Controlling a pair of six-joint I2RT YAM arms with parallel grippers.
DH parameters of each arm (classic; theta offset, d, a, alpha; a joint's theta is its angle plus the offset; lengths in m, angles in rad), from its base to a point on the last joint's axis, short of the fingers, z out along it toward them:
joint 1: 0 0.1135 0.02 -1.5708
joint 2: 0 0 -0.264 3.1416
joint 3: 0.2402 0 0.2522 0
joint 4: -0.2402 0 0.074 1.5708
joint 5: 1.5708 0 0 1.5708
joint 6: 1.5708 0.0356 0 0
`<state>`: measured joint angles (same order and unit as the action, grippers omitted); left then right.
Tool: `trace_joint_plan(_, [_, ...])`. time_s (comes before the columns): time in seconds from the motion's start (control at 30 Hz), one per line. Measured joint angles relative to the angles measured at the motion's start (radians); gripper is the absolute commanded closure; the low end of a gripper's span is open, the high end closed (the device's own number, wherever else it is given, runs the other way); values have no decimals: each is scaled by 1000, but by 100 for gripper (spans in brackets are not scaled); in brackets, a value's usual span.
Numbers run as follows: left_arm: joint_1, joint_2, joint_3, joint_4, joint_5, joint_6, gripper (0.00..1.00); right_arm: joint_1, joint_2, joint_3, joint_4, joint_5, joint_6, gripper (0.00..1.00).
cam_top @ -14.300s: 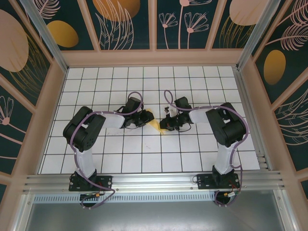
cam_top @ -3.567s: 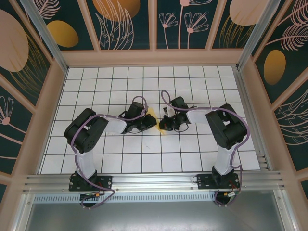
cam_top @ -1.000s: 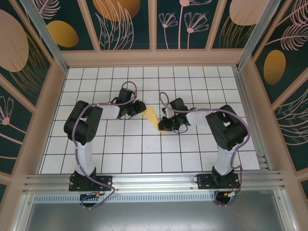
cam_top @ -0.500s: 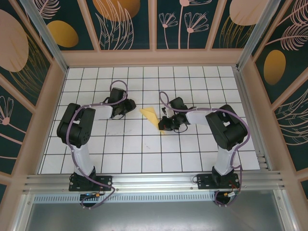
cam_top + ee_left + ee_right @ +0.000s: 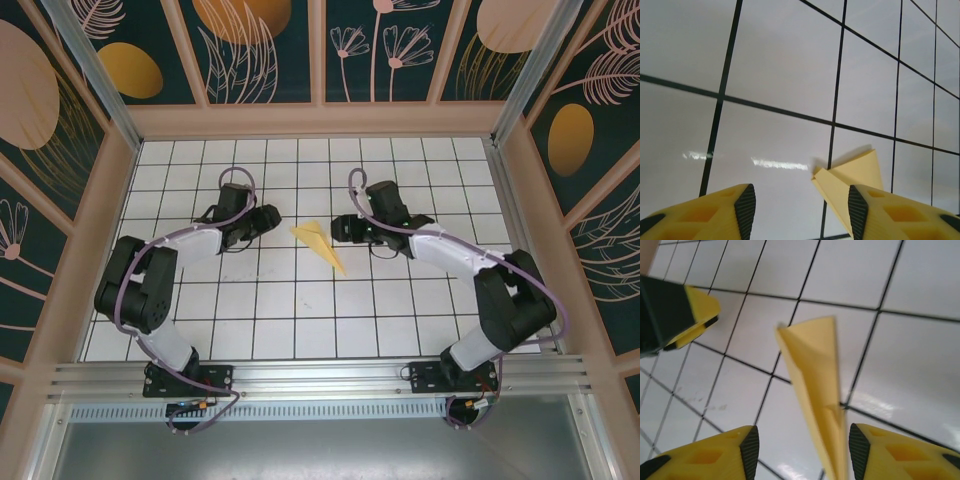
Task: Fold a paper plane with a square sheet of paper (pick it up from the middle)
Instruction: Fold the wing for the fifth time at the center of the table, then move a paper plane to the center of the table.
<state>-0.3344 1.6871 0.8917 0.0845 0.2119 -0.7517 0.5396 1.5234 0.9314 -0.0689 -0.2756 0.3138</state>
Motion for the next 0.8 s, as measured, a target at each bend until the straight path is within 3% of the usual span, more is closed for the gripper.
trace_joint_plan(0.17, [-98, -34, 3, -41, -59, -20, 21, -56, -39, -99, 66, 134, 13, 36])
trace_joint_plan(0.47, [-286, -26, 57, -96, -172, -88, 3, -125, -90, -251, 179, 226, 93, 12])
trace_joint_plan(0.57, [-335, 16, 120, -116, -218, -103, 2, -140, -92, -264, 210, 233, 118, 5])
trace_joint_plan(0.8, [-421, 172, 309, -231, -320, -119, 5, -146, -92, -283, 249, 242, 140, 4])
